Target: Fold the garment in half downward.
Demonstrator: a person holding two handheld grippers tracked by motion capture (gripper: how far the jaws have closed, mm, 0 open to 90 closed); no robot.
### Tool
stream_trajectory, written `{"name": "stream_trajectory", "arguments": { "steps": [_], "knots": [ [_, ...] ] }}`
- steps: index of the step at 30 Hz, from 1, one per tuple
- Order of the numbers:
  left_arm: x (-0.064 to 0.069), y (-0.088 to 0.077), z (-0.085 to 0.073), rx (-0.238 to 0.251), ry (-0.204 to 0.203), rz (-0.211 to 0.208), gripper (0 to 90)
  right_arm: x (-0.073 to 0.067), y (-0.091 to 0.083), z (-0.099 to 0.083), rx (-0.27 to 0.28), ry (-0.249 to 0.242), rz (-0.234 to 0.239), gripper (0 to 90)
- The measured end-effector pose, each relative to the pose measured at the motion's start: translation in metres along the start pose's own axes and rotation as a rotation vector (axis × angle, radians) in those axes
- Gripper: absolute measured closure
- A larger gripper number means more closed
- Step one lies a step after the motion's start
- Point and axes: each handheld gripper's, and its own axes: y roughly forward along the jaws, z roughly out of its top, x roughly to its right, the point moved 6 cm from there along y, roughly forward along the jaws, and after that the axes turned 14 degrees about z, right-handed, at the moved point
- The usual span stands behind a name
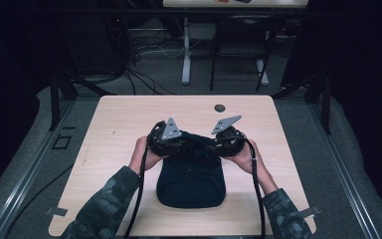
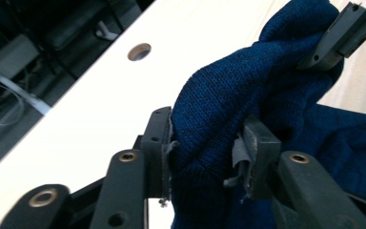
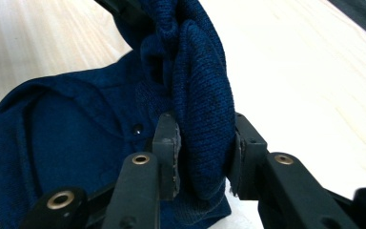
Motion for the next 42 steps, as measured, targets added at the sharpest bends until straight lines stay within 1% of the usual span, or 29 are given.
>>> {"name": "stream_trajectory", "arguments": {
  "steps": [5, 8, 10, 11, 12, 13, 14, 19, 23, 24, 26, 28, 29, 30, 31, 32, 33, 34, 35, 36, 38, 40, 42],
  "knots": [
    [0.004, -0.005, -0.009, -0.014, -0.011, -0.027, 57.8, -0.005, 0.003, -0.003, -0.006, -0.008, 0.016, 67.2],
    [0.008, -0.009, -0.012, -0.017, 0.000, -0.038, 58.3, -0.008, 0.004, -0.004, -0.012, -0.014, 0.024, 66.8],
    [0.010, -0.011, -0.014, -0.018, -0.004, -0.043, 59.8, -0.011, 0.005, -0.005, -0.008, -0.018, 0.027, 66.5],
    [0.012, -0.012, -0.016, -0.026, -0.002, -0.051, 60.2, -0.012, 0.006, -0.006, -0.011, -0.017, 0.032, 66.3],
    [0.013, -0.013, -0.017, -0.027, -0.001, -0.054, 60.4, -0.012, 0.005, -0.007, -0.026, -0.024, 0.035, 66.1],
    [0.014, -0.014, -0.018, -0.025, -0.003, -0.057, 60.7, -0.014, 0.006, -0.008, -0.029, -0.022, 0.039, 66.1],
    [0.016, -0.015, -0.019, -0.029, -0.005, -0.069, 61.0, -0.015, 0.006, -0.009, -0.032, -0.020, 0.046, 66.0],
    [0.024, -0.020, -0.026, -0.035, -0.014, -0.103, 61.5, -0.021, 0.008, -0.016, -0.049, -0.029, 0.057, 65.6],
    [0.034, -0.027, -0.034, -0.042, -0.023, -0.131, 61.6, -0.029, 0.010, -0.022, -0.066, -0.046, 0.066, 64.8],
    [0.037, -0.028, -0.037, -0.049, -0.017, -0.140, 61.6, -0.032, 0.012, -0.025, -0.068, -0.044, 0.067, 64.5],
    [0.044, -0.031, -0.042, -0.050, -0.021, -0.155, 61.6, -0.036, 0.014, -0.031, -0.092, -0.048, 0.078, 64.1],
    [0.052, -0.031, -0.048, -0.059, -0.026, -0.173, 61.6, -0.039, 0.018, -0.037, -0.100, -0.052, 0.081, 63.6],
    [0.056, -0.031, -0.052, -0.064, -0.025, -0.182, 61.5, -0.042, 0.020, -0.042, -0.106, -0.050, 0.086, 62.7],
    [0.056, -0.031, -0.052, -0.064, -0.025, -0.182, 61.3, -0.044, 0.023, -0.045, -0.111, -0.053, 0.087, 61.7],
    [0.064, -0.031, -0.060, -0.074, -0.034, -0.203, 60.8, -0.046, 0.025, -0.050, -0.125, -0.059, 0.092, 60.6],
    [0.067, -0.031, -0.065, -0.083, -0.037, -0.214, 60.2, -0.048, 0.027, -0.054, -0.133, -0.064, 0.095, 59.2],
    [0.069, -0.031, -0.068, -0.088, -0.043, -0.220, 59.4, -0.050, 0.030, -0.058, -0.125, -0.058, 0.097, 57.5],
    [0.072, -0.030, -0.073, -0.097, -0.057, -0.230, 58.2, -0.052, 0.031, -0.061, -0.125, -0.054, 0.105, 55.1],
    [0.075, -0.030, -0.078, -0.111, -0.063, -0.239, 56.3, -0.054, 0.032, -0.065, -0.136, -0.061, 0.102, 53.0],
    [0.077, -0.029, -0.082, -0.121, -0.066, -0.245, 54.6, -0.056, 0.033, -0.068, -0.129, -0.060, 0.101, 51.5],
    [0.079, -0.031, -0.089, -0.126, -0.096, -0.258, 50.3, -0.061, 0.033, -0.073, -0.104, -0.059, 0.110, 46.9],
    [0.080, -0.035, -0.094, -0.124, -0.128, -0.270, 47.5, -0.066, 0.030, -0.077, -0.080, -0.046, 0.127, 40.3],
    [0.080, -0.041, -0.098, -0.129, -0.144, -0.266, 42.1, -0.070, 0.026, -0.078, -0.065, -0.036, 0.130, 33.1]
  ]
}}
